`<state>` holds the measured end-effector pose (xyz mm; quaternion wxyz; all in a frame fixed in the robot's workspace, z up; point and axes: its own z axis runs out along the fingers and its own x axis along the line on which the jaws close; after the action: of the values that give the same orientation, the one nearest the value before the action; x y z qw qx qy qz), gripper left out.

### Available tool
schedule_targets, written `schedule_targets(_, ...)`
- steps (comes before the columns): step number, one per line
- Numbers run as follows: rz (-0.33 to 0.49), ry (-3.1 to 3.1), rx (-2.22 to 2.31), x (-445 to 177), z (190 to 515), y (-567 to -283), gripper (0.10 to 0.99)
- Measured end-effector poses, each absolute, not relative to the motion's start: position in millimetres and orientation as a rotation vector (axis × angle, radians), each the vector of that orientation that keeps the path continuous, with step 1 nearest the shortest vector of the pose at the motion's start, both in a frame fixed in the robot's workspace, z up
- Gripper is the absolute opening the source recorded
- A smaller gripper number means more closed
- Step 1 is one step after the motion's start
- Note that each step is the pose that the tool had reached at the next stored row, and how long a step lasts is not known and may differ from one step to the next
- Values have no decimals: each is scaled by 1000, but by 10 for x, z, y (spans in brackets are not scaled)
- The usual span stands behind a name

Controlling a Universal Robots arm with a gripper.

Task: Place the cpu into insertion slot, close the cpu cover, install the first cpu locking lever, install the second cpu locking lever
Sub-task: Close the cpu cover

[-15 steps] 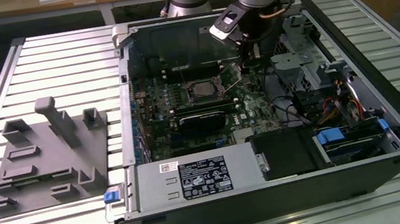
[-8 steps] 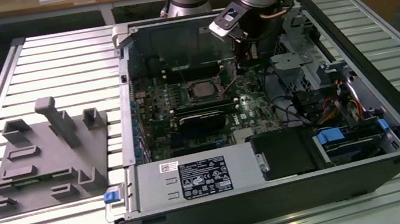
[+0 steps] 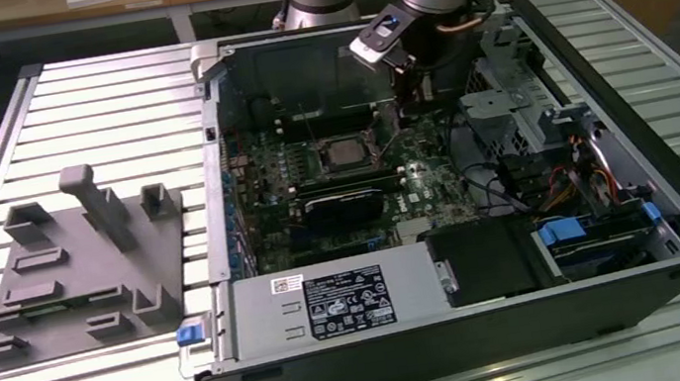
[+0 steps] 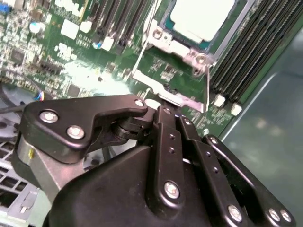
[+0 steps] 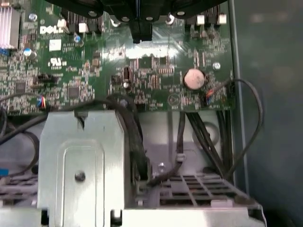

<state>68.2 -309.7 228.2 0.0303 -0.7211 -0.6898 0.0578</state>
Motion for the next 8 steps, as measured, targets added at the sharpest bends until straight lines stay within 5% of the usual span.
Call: schedule_targets(8,159,-2135,-2232,360,2281,-3097,106)
